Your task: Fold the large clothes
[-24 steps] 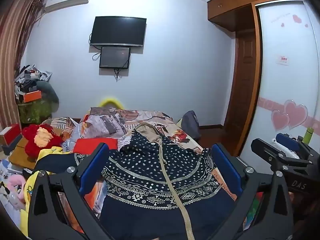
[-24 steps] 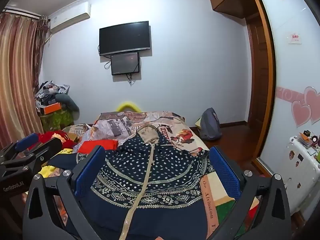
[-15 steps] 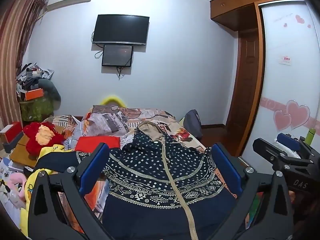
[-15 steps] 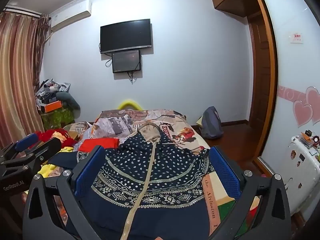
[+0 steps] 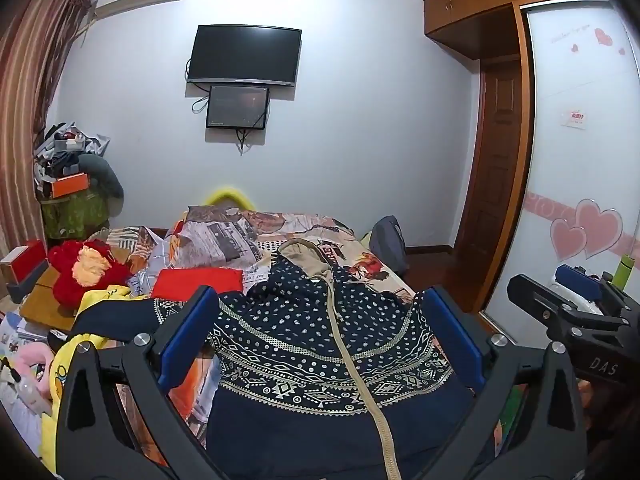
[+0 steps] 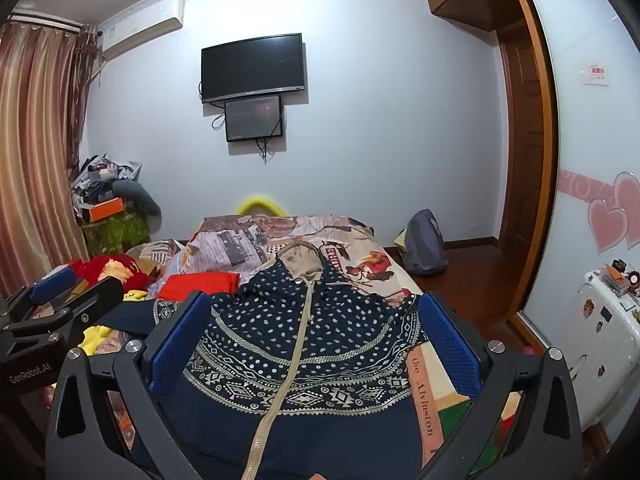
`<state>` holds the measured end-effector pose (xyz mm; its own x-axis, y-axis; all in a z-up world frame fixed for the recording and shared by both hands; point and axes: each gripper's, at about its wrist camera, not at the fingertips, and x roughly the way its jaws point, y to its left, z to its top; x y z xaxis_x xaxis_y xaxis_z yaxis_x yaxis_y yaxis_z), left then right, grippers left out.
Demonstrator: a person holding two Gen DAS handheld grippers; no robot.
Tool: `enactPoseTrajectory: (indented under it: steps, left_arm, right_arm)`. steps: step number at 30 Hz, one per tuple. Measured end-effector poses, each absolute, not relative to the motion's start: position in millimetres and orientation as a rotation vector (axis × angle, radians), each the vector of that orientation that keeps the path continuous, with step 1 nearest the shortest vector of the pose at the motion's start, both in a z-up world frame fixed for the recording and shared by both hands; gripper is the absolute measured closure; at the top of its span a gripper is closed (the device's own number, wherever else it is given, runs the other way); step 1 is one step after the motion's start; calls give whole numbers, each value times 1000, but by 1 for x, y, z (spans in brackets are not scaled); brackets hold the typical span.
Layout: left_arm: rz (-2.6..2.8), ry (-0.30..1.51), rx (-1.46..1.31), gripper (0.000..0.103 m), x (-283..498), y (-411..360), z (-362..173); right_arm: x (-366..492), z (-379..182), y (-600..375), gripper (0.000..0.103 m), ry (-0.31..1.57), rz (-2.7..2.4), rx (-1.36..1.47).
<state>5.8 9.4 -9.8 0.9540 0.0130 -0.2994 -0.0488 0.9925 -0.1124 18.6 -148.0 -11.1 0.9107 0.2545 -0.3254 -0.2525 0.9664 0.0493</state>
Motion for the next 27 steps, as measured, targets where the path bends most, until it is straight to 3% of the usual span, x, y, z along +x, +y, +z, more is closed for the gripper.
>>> enactPoseTrajectory:
  steps: [27]
  left_arm:
    - [47, 305, -101, 0, 11, 8, -10]
  right_arm:
    - [20, -17, -141, 0, 341, 270, 1]
